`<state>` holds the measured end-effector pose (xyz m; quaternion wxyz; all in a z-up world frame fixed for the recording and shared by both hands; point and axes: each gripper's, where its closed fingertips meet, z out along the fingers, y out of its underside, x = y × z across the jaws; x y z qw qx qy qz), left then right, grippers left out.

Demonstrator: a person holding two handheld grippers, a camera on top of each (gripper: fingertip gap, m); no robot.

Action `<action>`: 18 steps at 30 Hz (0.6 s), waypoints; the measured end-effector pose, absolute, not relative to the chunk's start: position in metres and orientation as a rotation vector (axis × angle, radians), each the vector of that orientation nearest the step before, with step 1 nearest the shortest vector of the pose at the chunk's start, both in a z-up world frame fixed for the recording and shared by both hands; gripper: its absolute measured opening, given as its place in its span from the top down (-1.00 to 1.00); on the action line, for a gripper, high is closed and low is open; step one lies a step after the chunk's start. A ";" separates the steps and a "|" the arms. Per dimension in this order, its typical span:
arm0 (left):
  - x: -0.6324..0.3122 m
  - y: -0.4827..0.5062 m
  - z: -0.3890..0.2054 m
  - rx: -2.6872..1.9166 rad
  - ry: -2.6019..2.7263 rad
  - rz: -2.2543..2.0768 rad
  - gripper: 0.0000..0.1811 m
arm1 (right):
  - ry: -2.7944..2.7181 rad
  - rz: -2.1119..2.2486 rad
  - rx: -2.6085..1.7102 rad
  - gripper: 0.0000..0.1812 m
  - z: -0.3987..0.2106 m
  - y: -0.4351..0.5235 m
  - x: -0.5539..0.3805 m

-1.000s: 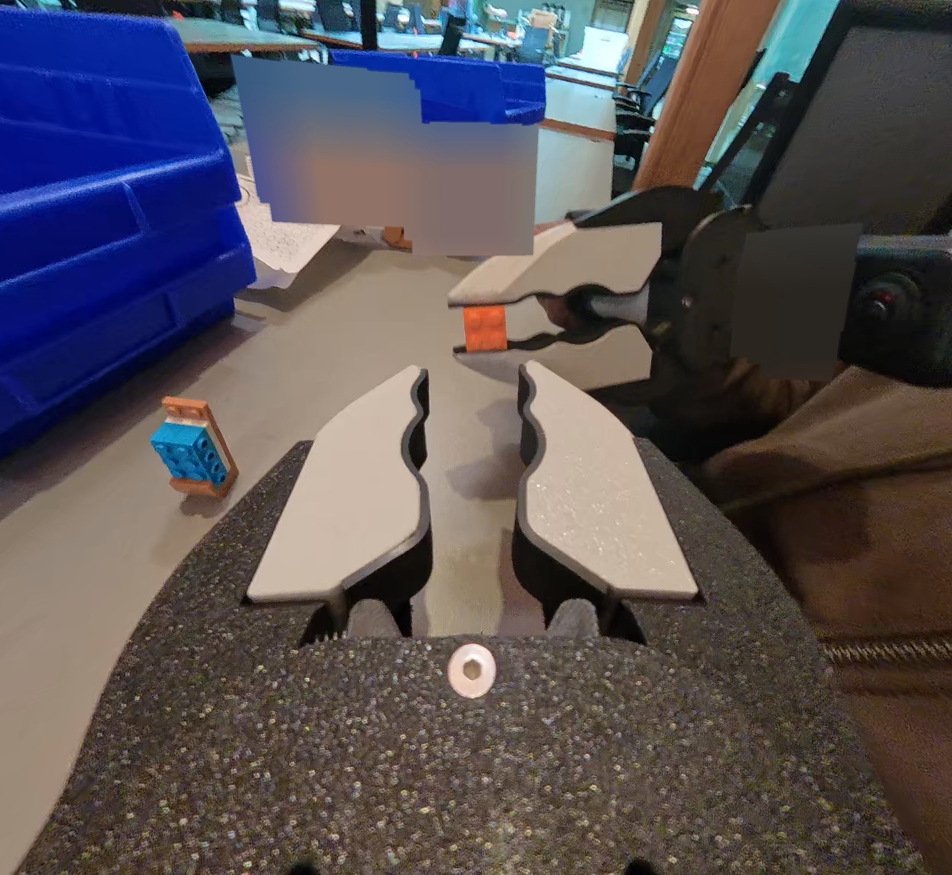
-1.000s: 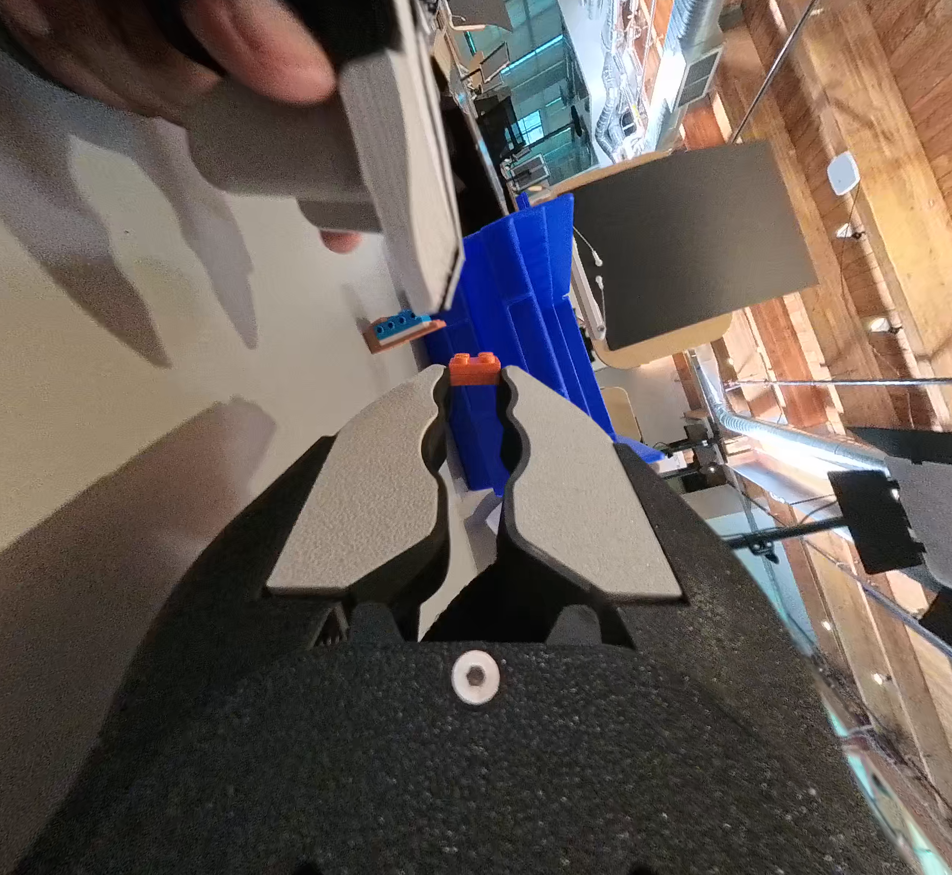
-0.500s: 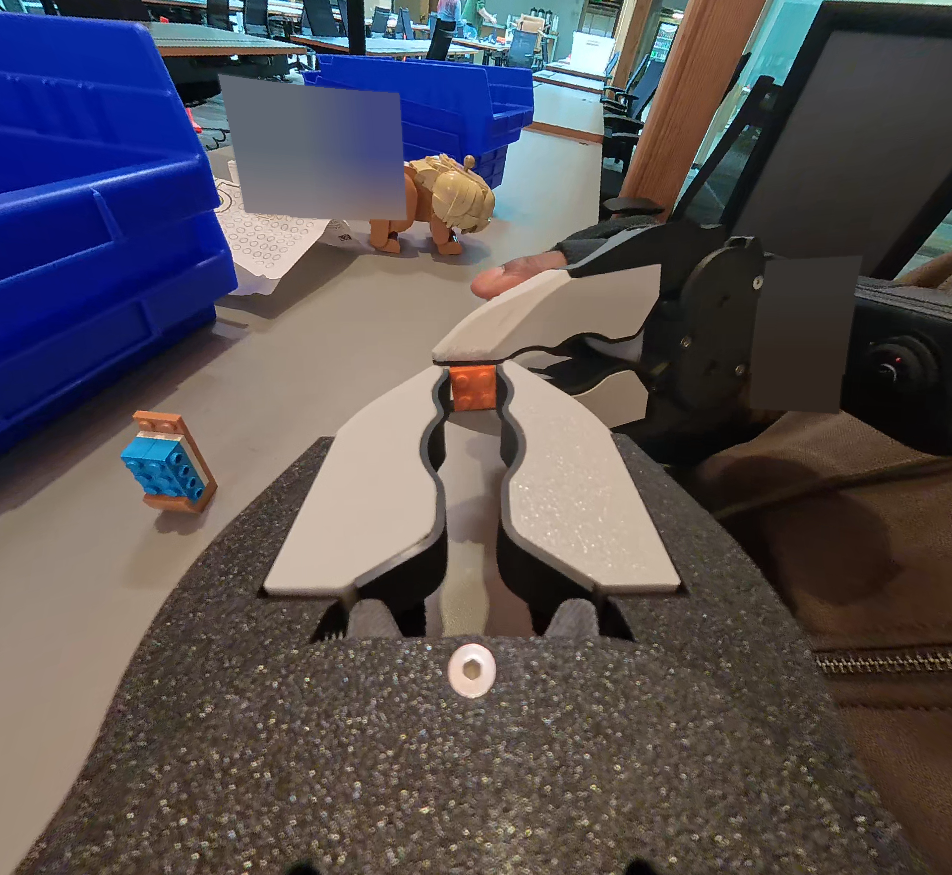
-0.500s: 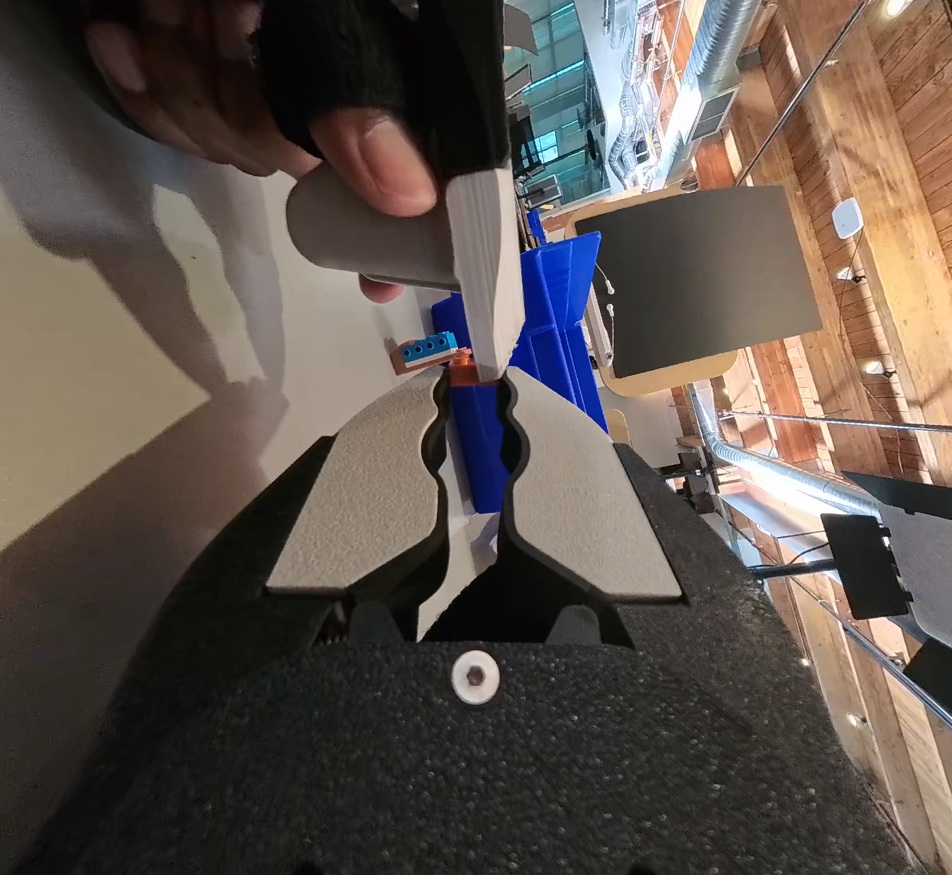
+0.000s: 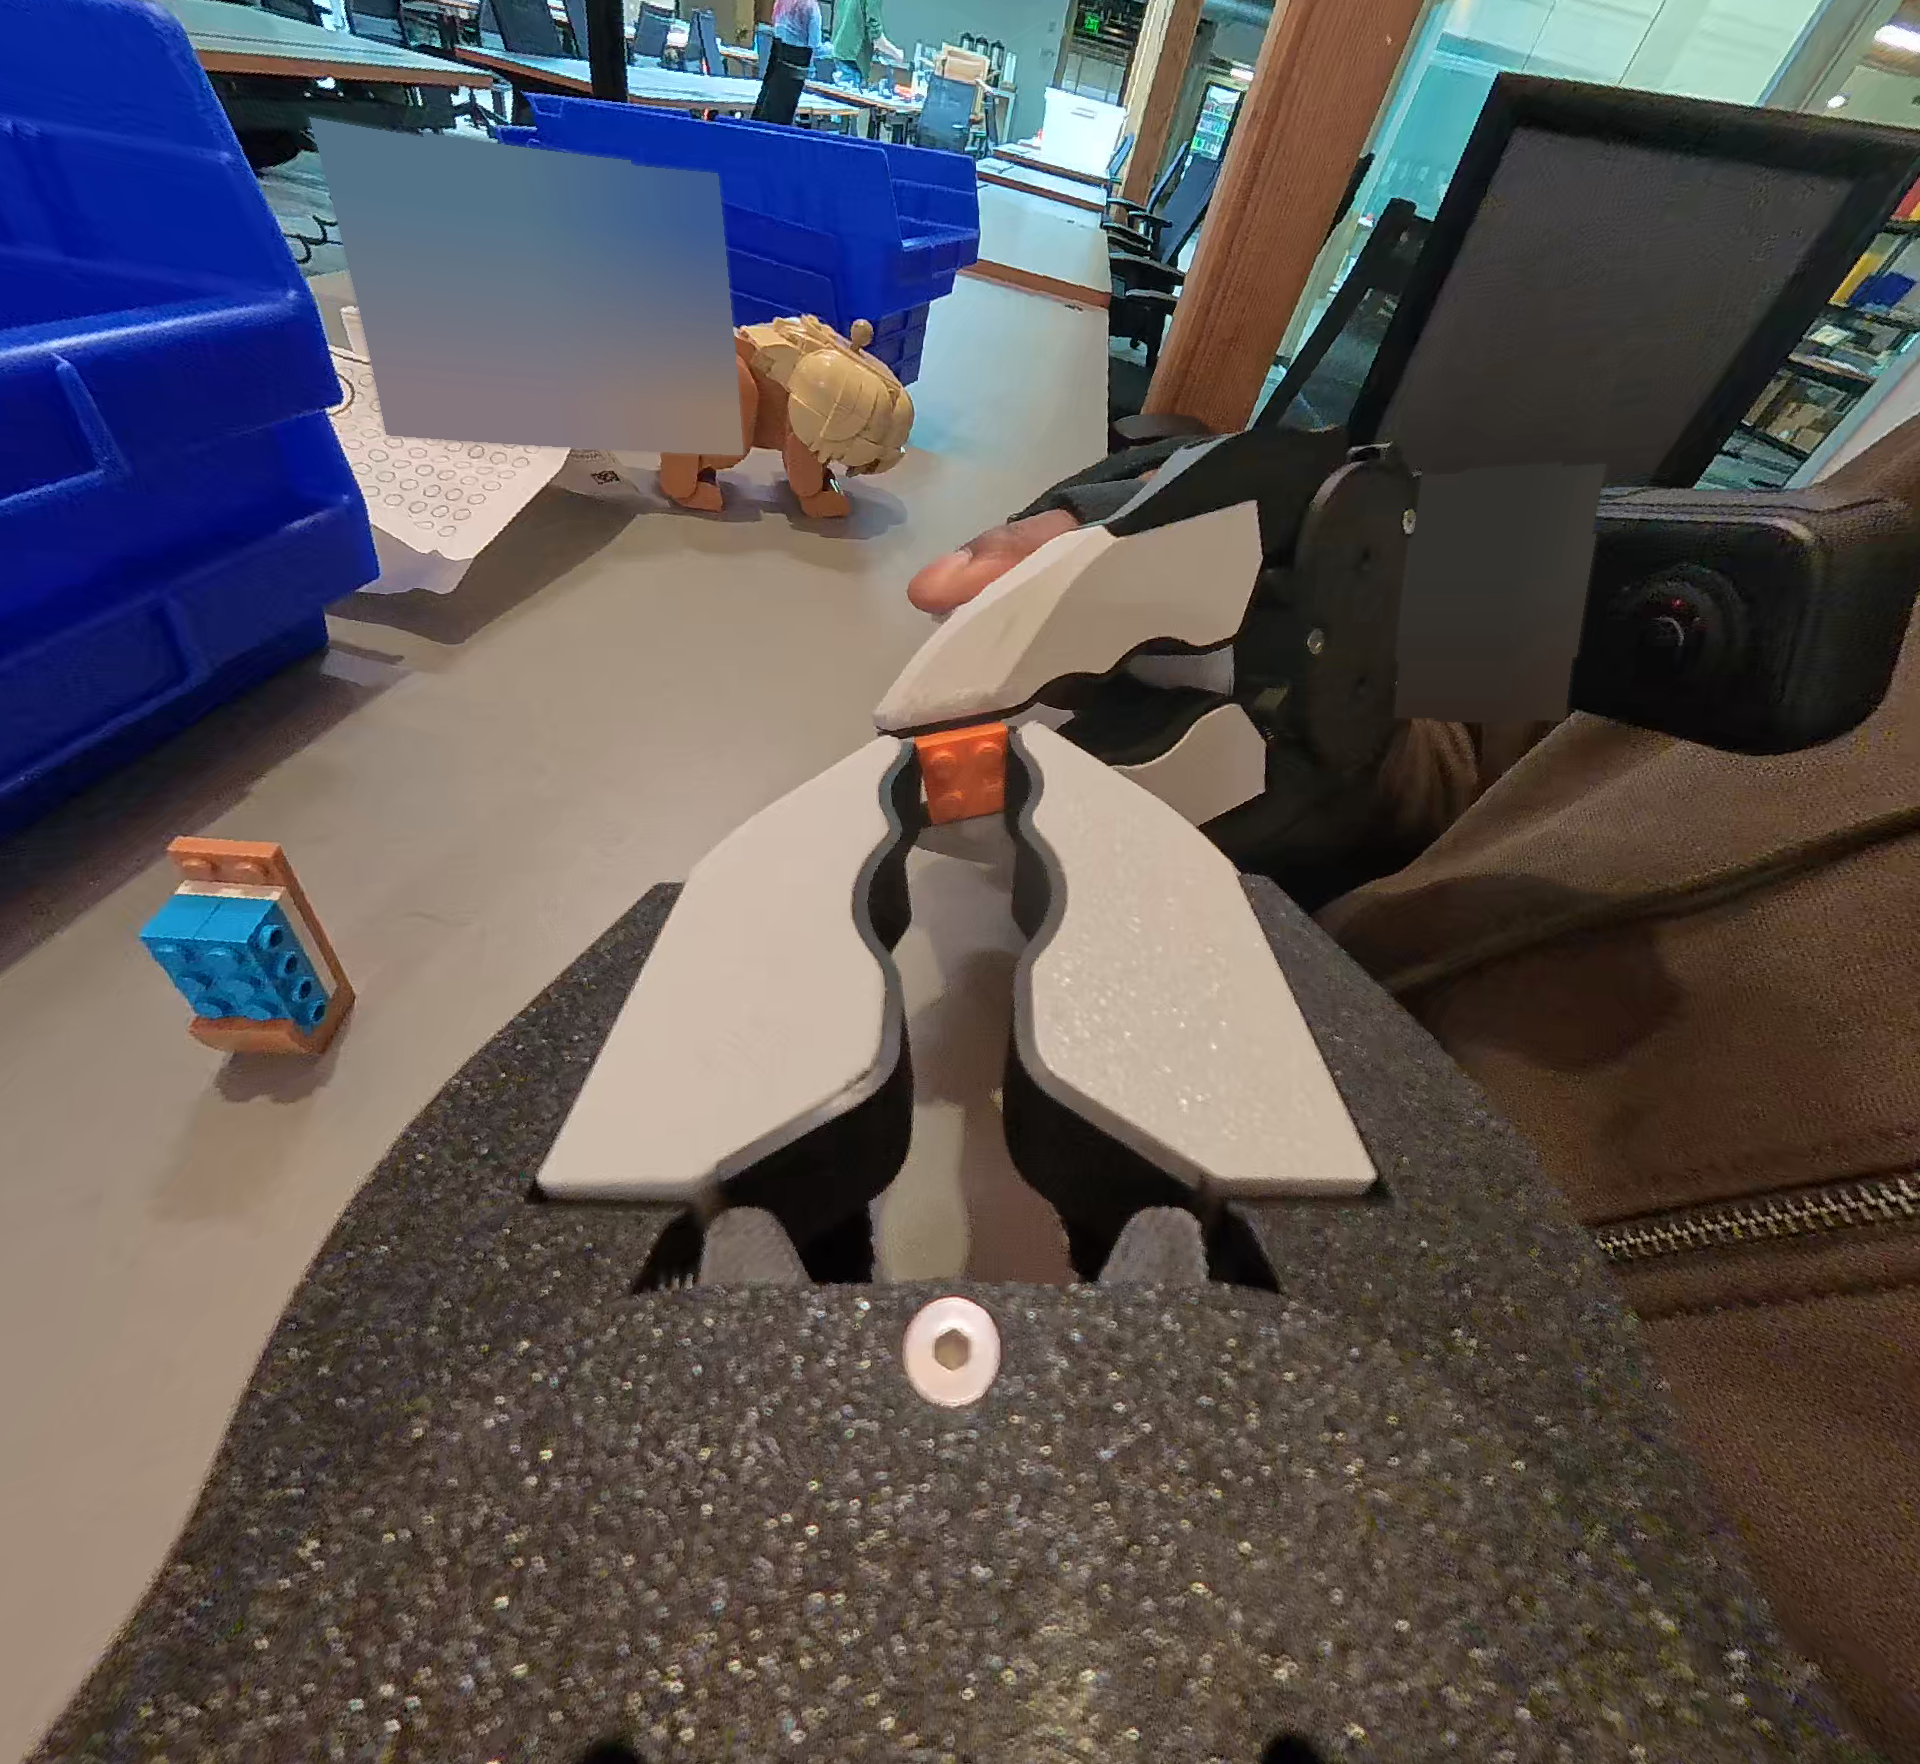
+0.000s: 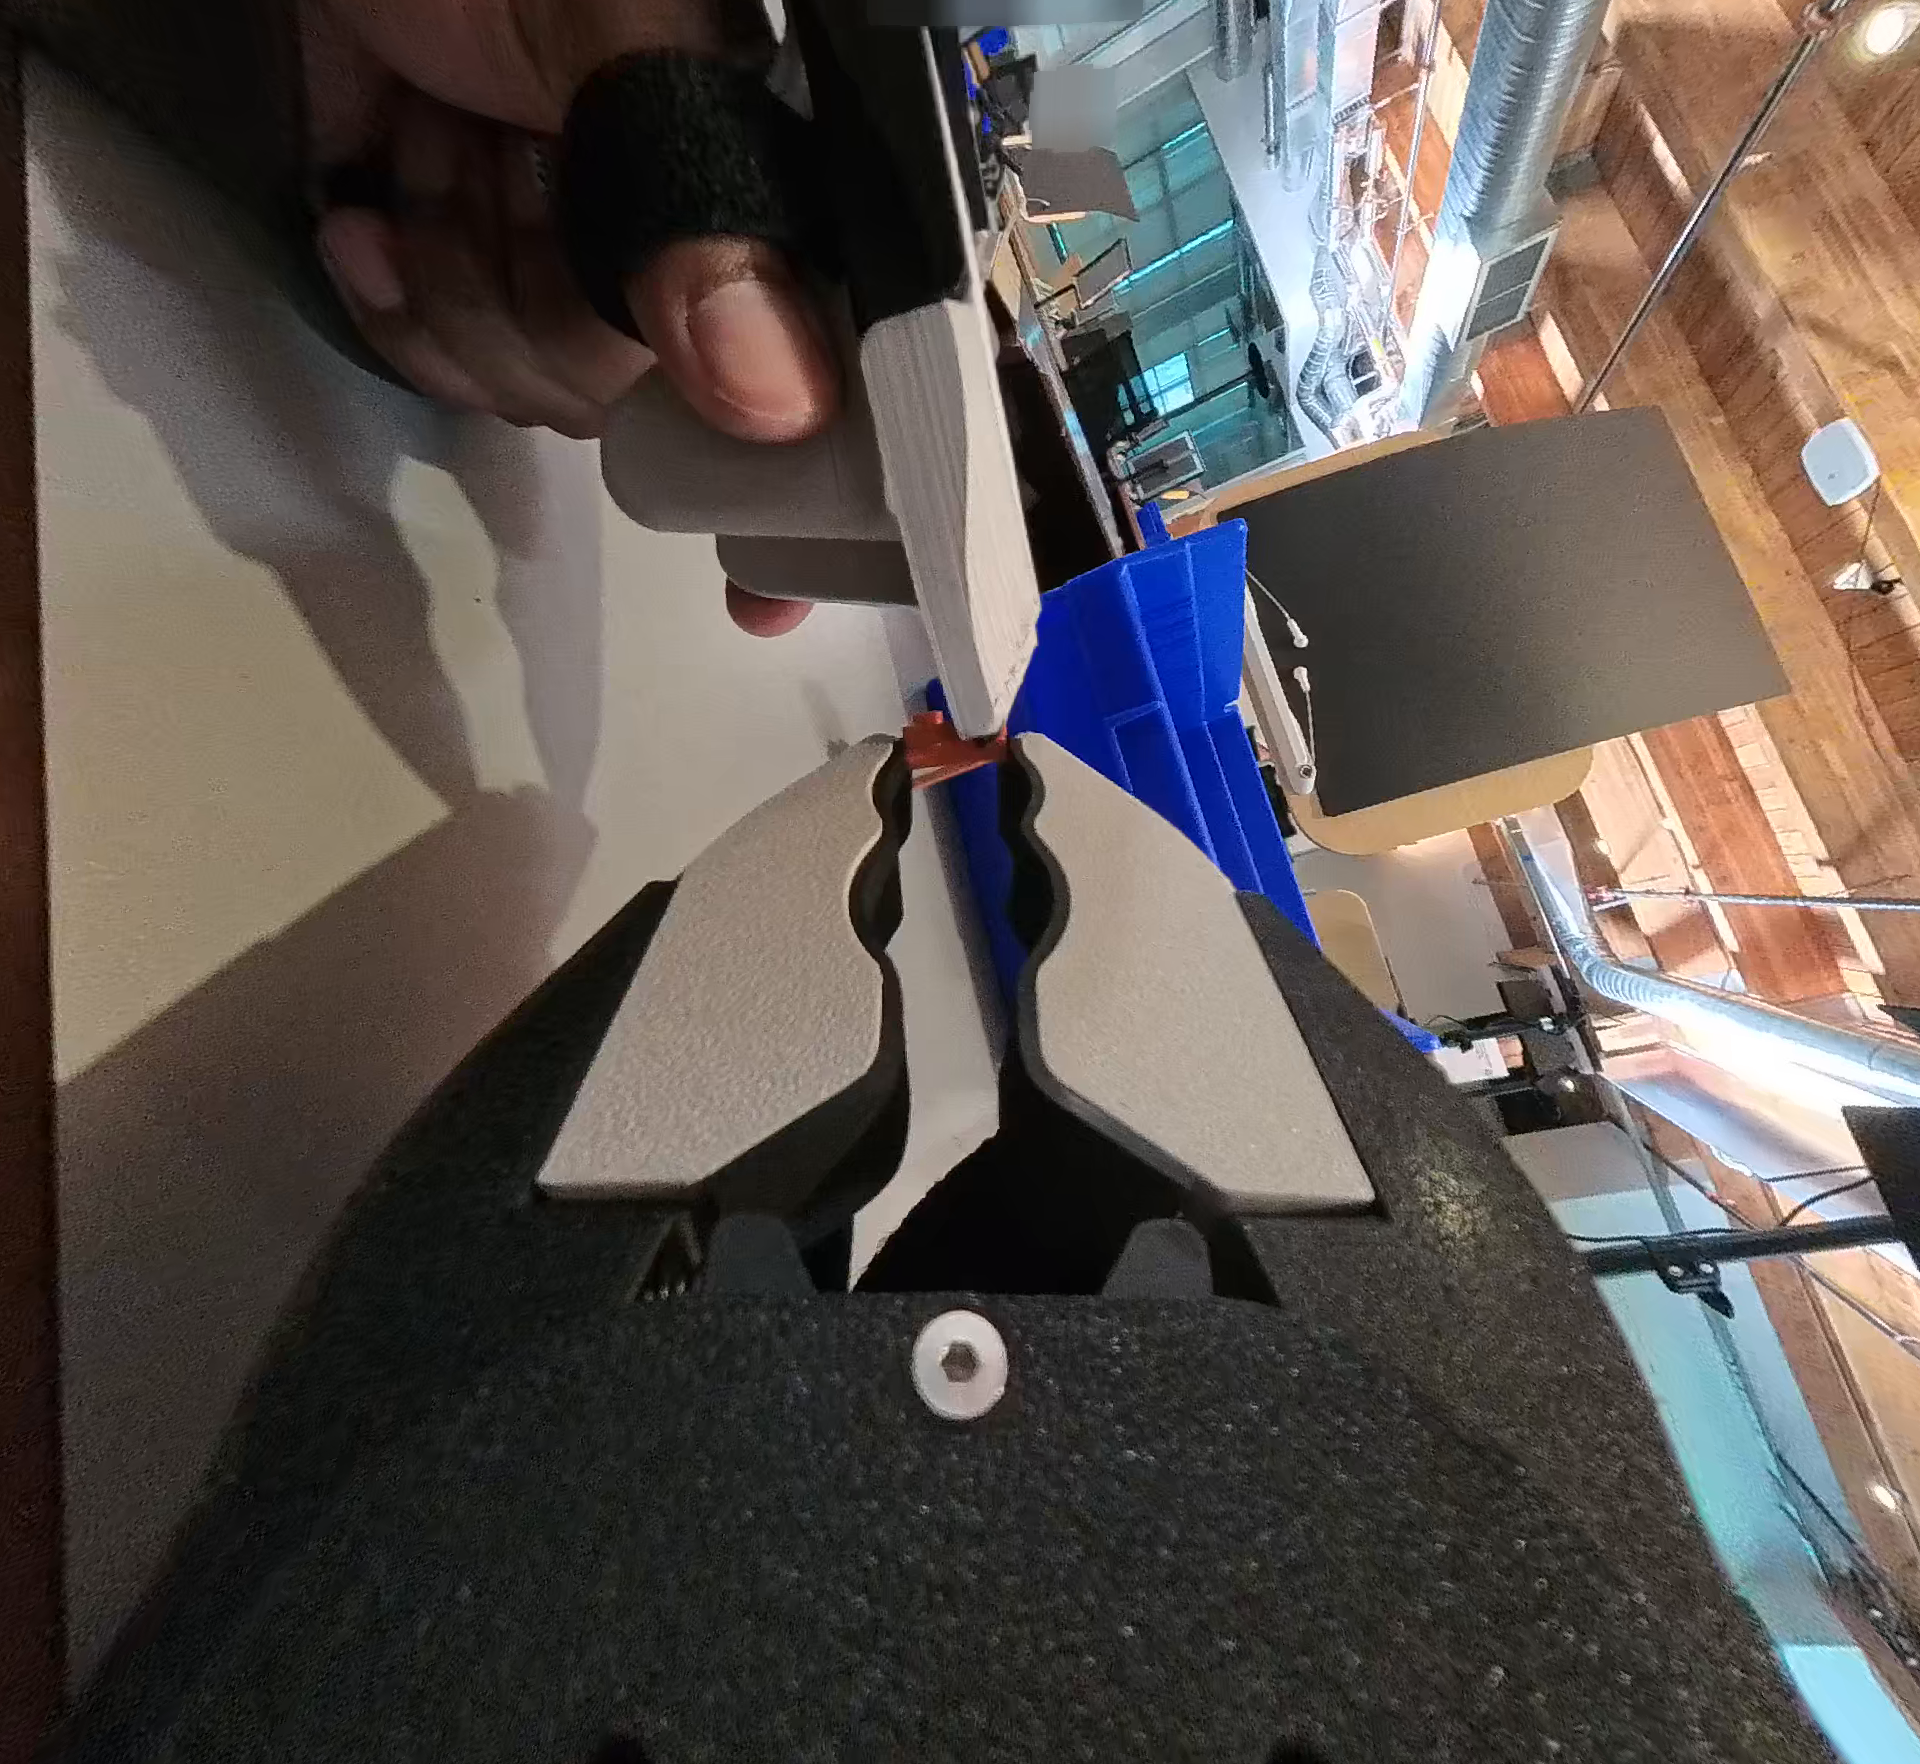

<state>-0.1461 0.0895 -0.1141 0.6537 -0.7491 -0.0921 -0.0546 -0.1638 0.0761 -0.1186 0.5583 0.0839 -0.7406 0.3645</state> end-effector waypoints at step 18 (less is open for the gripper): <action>-0.146 0.090 -0.112 -1.678 -0.199 -0.104 0.83 | -1.776 0.919 0.149 0.81 -0.116 0.078 -0.164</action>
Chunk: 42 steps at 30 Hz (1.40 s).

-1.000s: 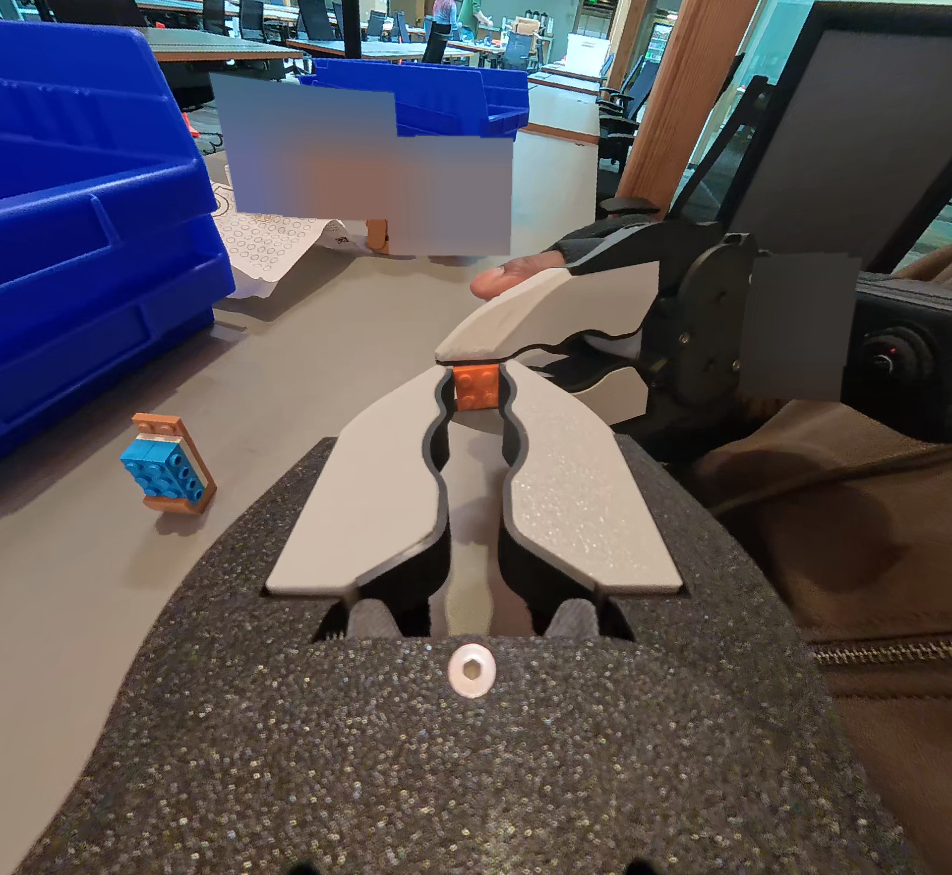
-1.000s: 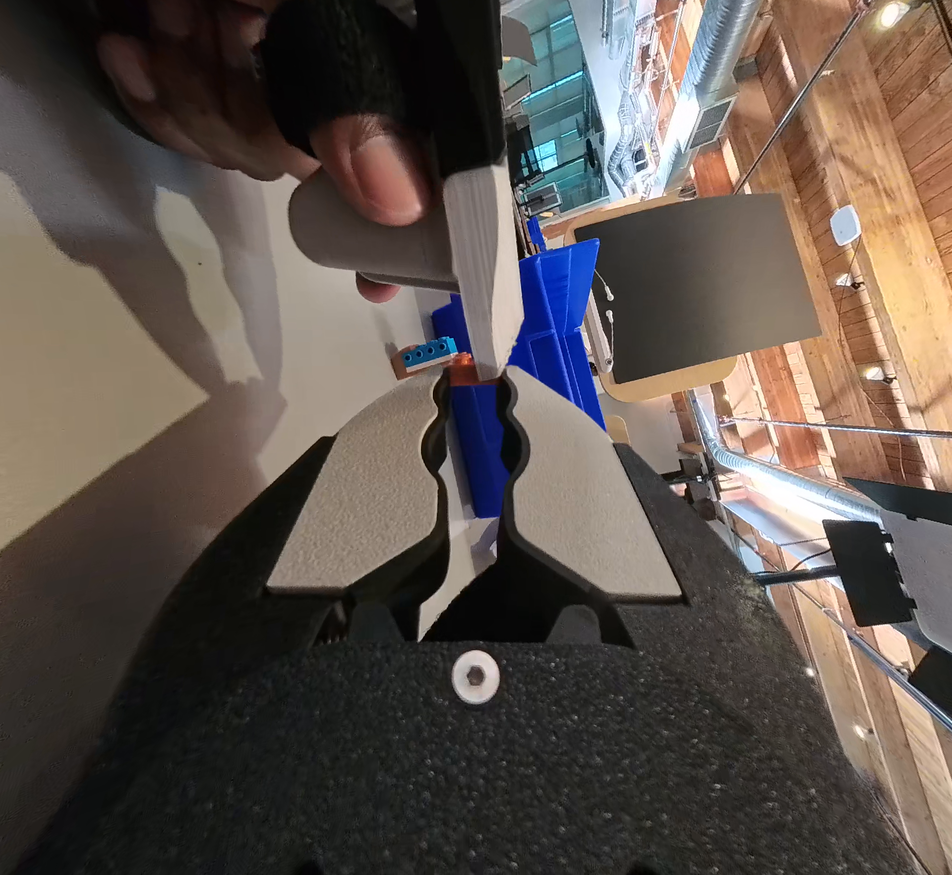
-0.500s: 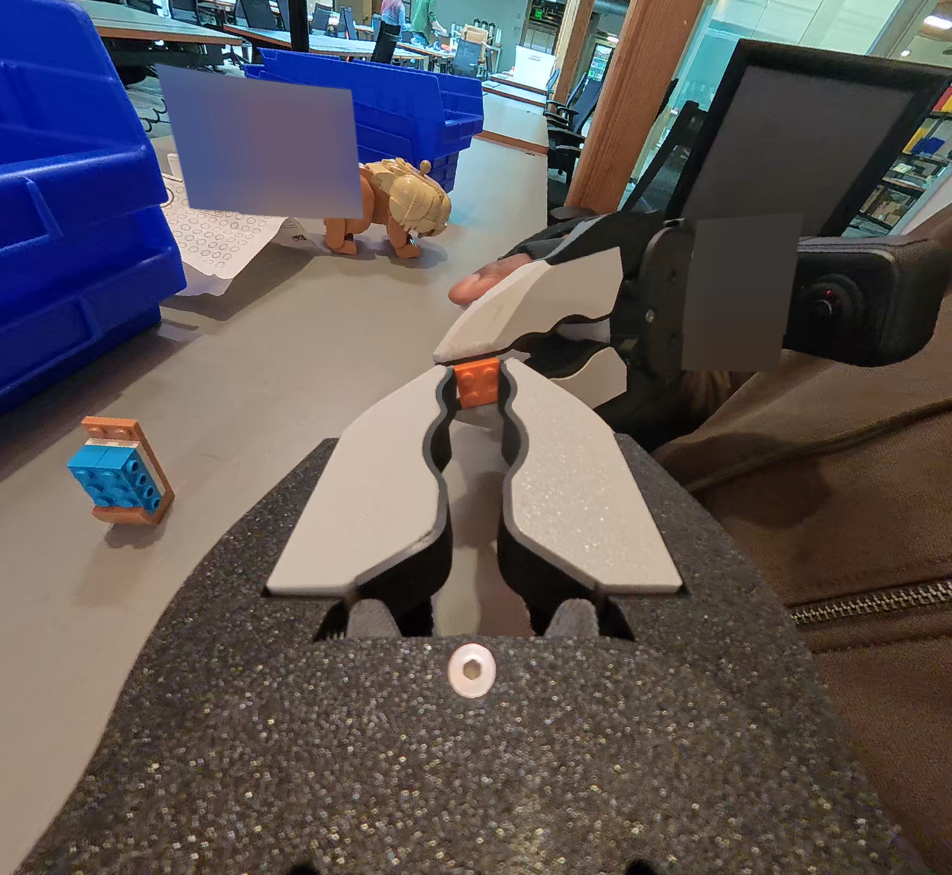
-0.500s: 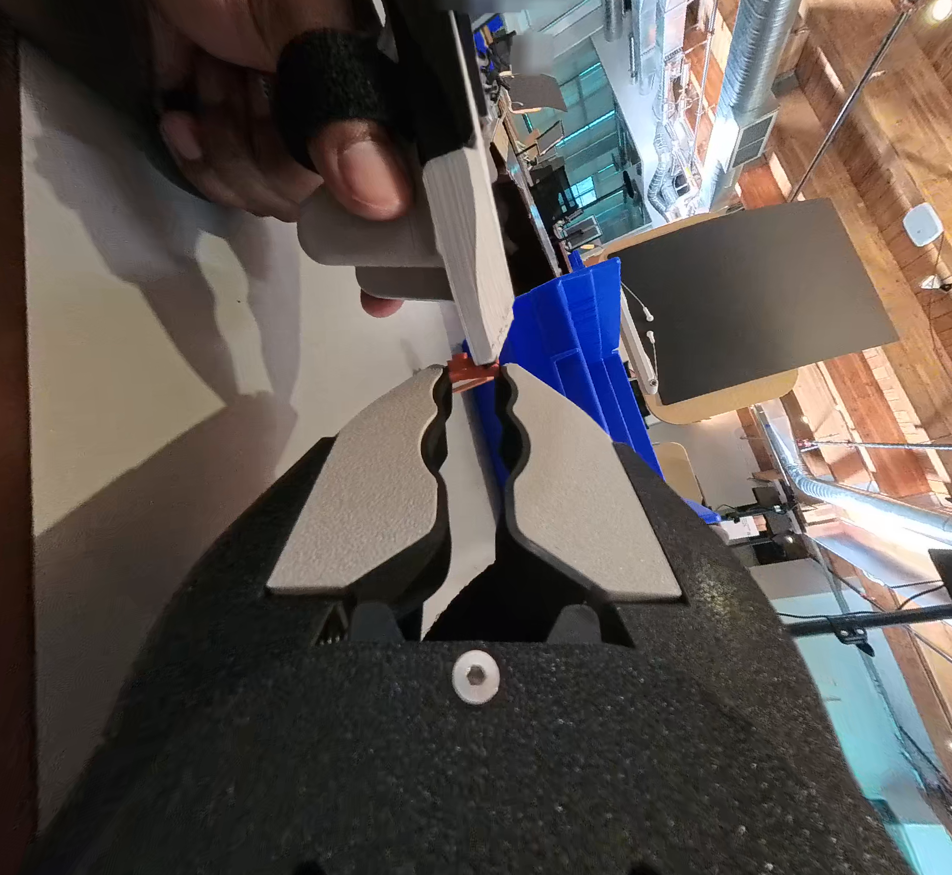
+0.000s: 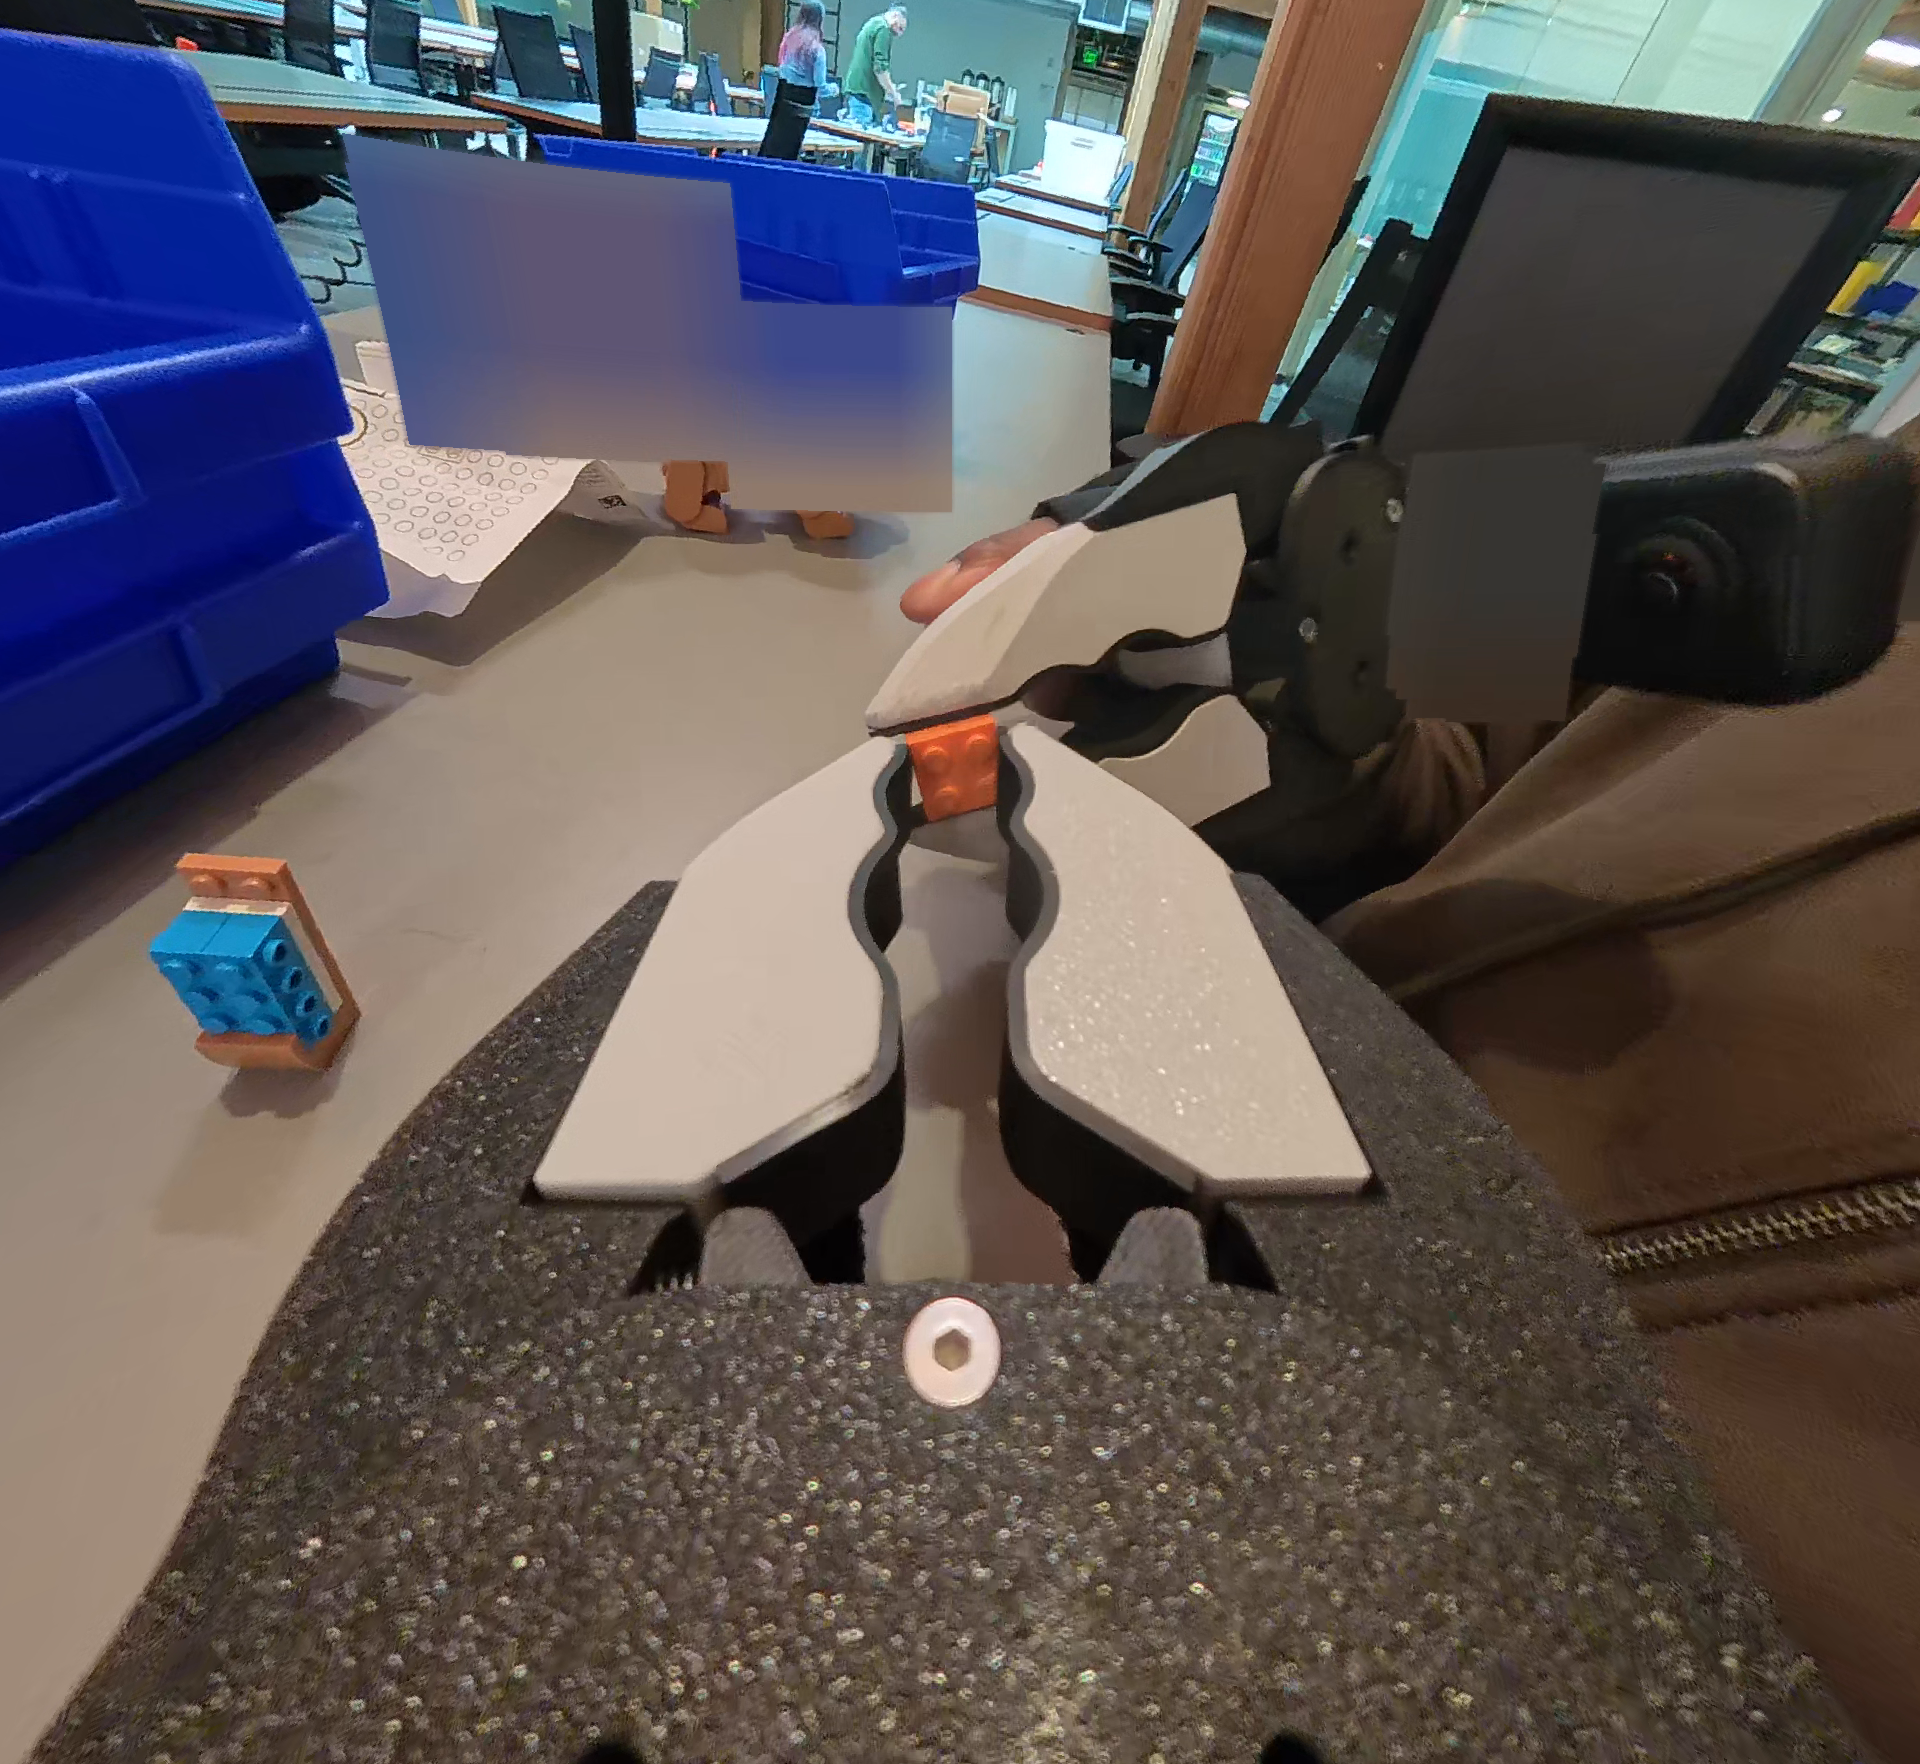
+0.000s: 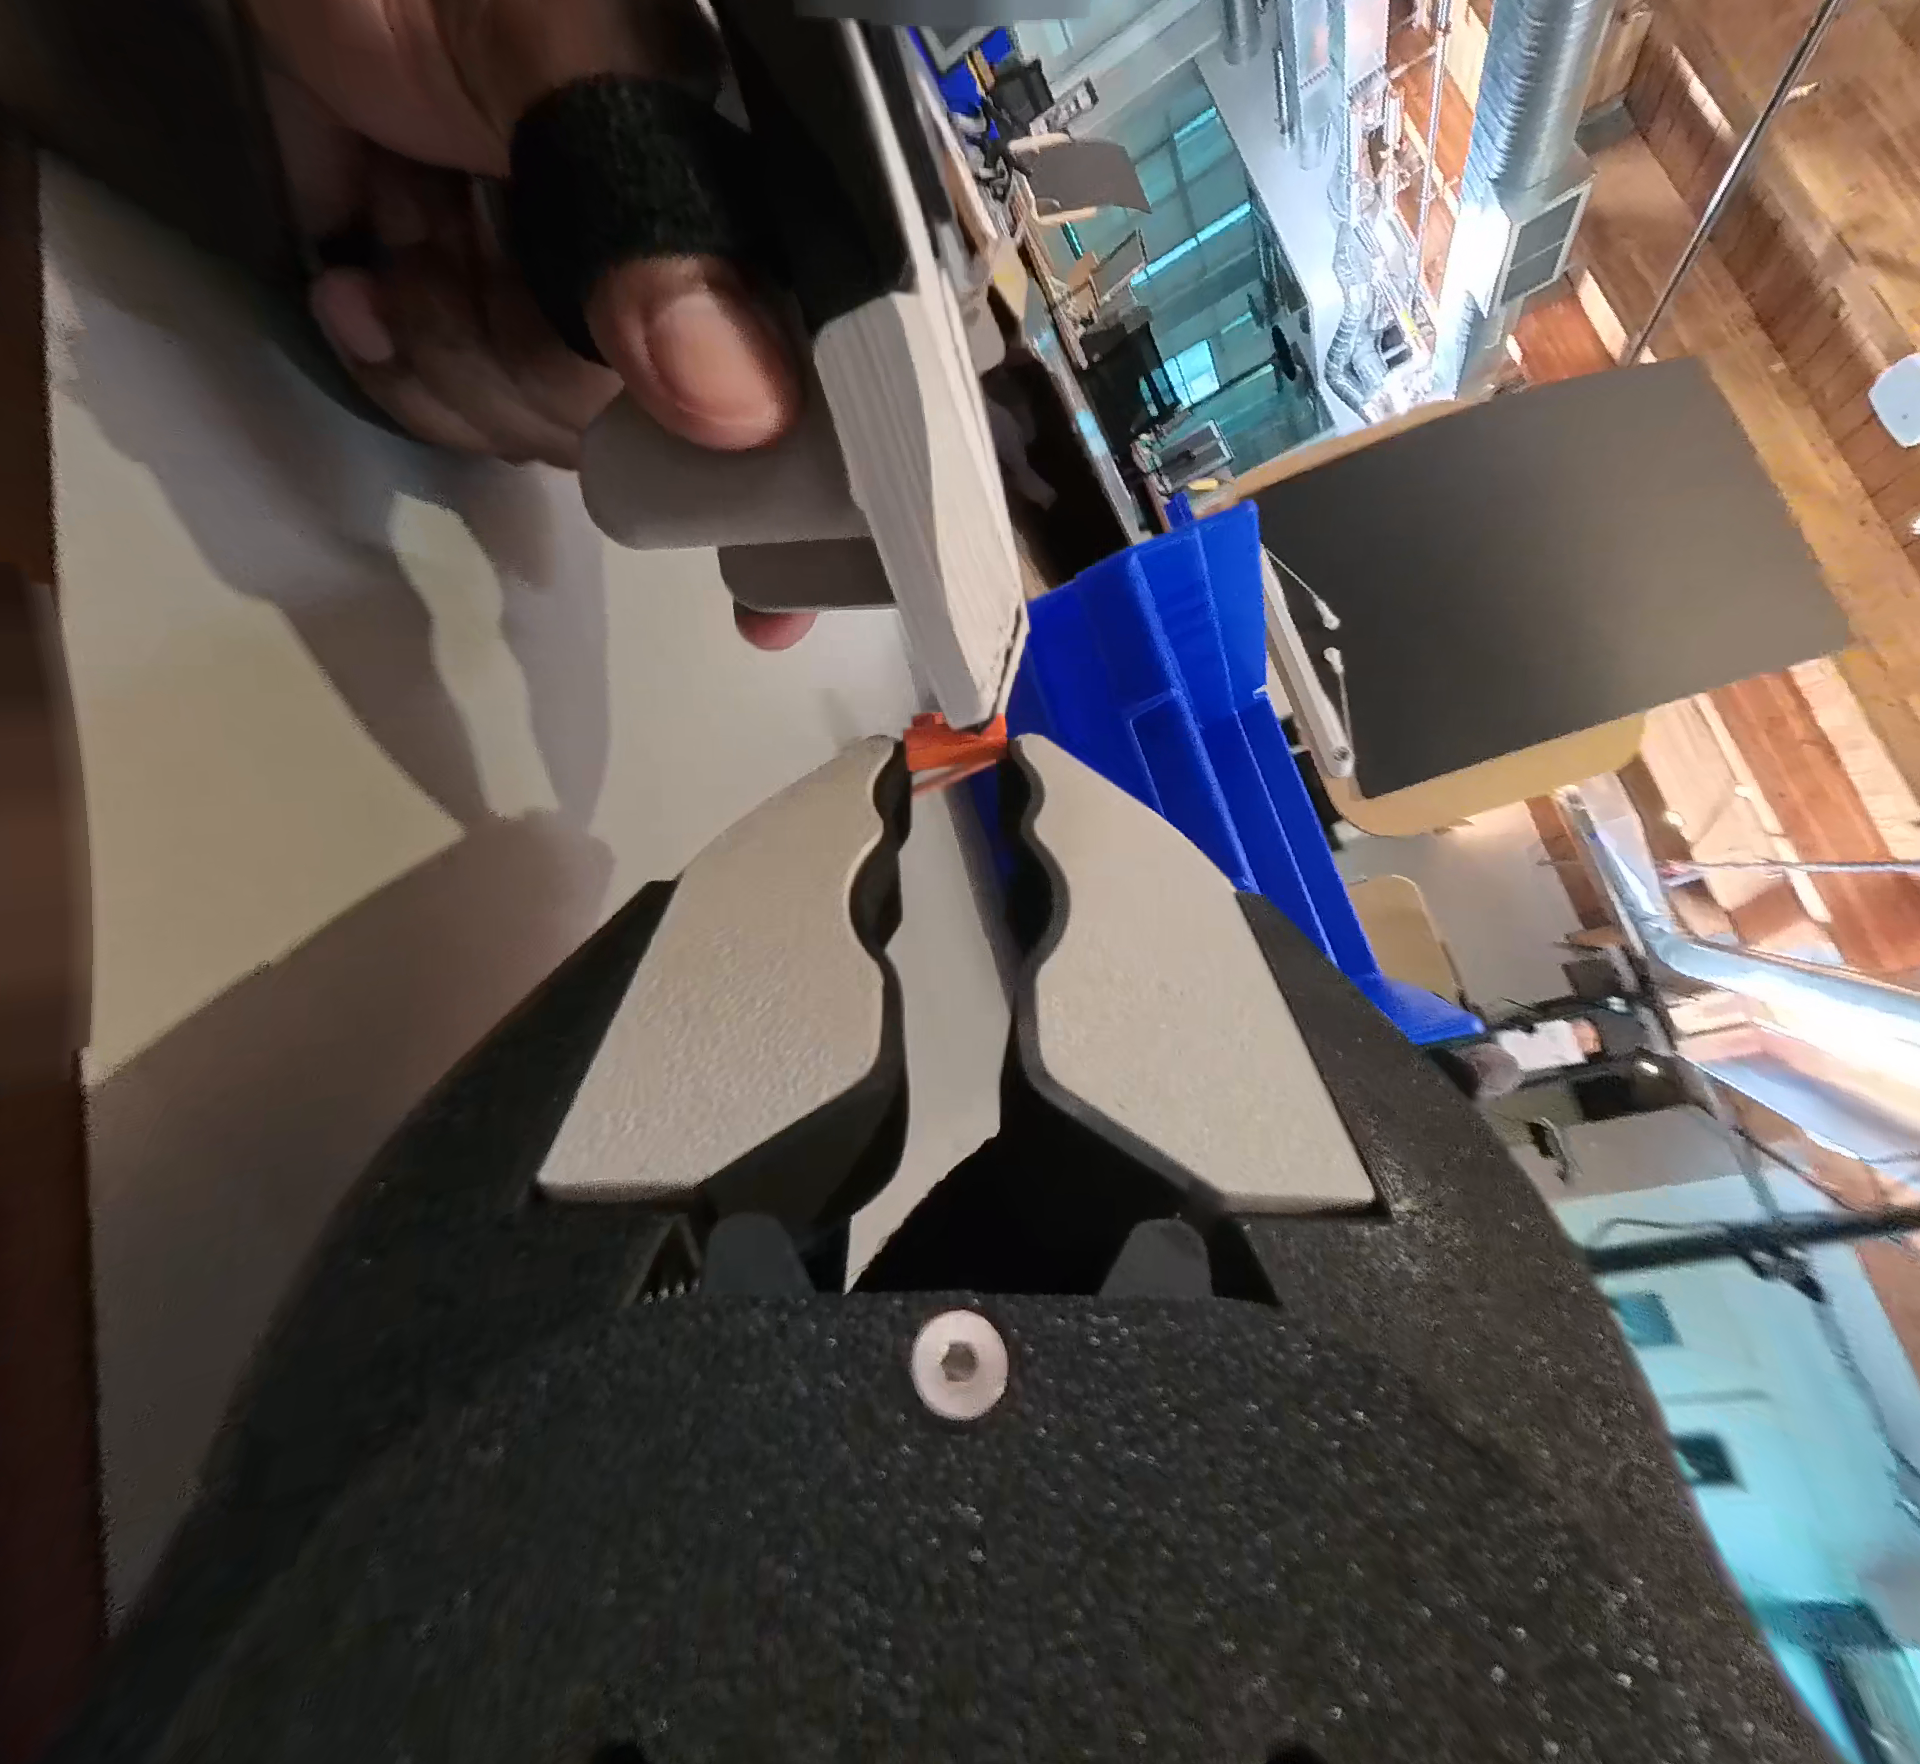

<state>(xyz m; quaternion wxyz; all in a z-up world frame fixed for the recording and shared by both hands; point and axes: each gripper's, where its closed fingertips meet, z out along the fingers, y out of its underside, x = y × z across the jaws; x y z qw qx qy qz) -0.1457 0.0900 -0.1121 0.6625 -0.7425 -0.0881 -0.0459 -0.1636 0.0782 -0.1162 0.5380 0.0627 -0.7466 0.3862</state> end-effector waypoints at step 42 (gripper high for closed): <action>-0.152 0.091 -0.116 -1.692 -0.265 -0.044 0.79 | -1.674 0.677 0.200 0.81 -0.121 0.080 -0.171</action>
